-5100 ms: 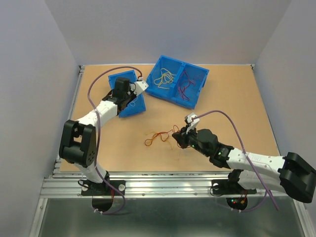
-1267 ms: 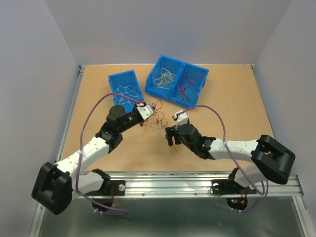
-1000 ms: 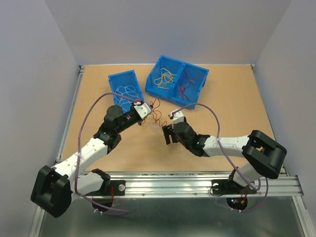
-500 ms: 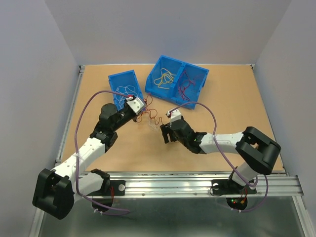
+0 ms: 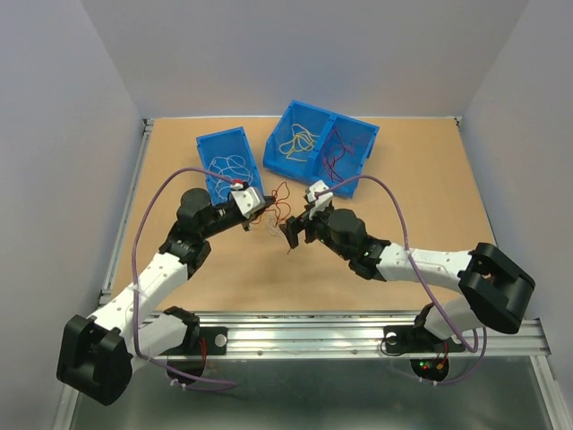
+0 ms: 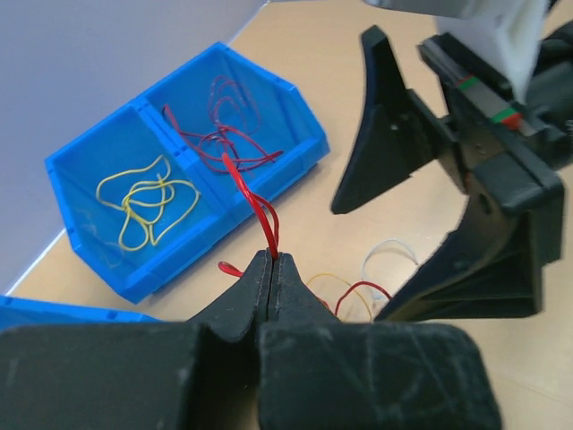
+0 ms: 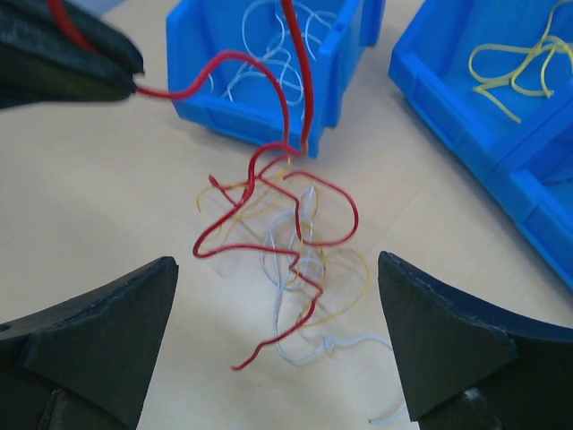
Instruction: Untangle the cables
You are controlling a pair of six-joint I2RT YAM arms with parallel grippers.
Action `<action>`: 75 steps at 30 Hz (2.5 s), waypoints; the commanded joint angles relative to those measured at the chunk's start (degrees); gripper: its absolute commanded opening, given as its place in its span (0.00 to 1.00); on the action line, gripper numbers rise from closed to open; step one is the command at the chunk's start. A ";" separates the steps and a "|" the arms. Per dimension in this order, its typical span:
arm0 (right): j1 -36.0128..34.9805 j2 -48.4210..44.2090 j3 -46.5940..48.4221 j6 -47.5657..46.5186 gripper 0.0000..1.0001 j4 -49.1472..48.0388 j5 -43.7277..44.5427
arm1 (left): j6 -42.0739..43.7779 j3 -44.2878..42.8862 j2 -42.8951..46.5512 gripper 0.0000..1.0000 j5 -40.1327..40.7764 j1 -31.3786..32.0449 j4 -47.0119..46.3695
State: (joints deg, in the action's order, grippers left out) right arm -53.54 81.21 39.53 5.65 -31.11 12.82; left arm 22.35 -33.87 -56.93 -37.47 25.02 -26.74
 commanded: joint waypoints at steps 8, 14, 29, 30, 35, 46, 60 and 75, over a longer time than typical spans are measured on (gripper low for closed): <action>0.28 -1.67 -0.33 -6.78 0.98 -18.98 -9.92 | -1.52 -4.89 6.56 0.00 -14.47 0.03 4.06; 0.19 -0.44 -1.99 -8.11 0.81 -24.59 -9.91 | -3.27 -6.65 8.50 0.00 -21.66 0.03 6.53; 0.28 -5.18 -5.07 -5.83 0.01 -29.62 -10.79 | -8.28 7.21 20.00 0.82 -2.80 -0.32 -11.99; 0.19 -5.88 -5.25 -3.91 0.00 -29.62 -10.97 | -8.46 8.11 20.71 0.82 0.27 -0.41 -13.15; 0.28 -10.89 -5.34 -2.31 0.01 -27.78 -14.55 | -7.67 8.47 18.79 0.85 0.74 -0.93 -14.30; 0.19 -13.27 -2.18 -0.03 0.00 -20.75 -18.97 | -9.69 0.38 0.78 0.80 -10.51 -1.11 -15.27; 0.19 -11.69 -0.50 0.06 0.00 -18.98 -11.60 | -6.44 3.71 4.01 0.71 -14.56 -1.20 -15.09; 0.19 -10.98 1.43 0.33 0.01 -18.90 -12.03 | -7.32 -1.28 -5.29 0.57 -14.91 -0.67 -12.28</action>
State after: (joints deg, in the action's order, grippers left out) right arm -53.54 70.02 37.06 5.82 -48.05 0.45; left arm 15.70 -30.68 -59.59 -51.83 24.01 -38.39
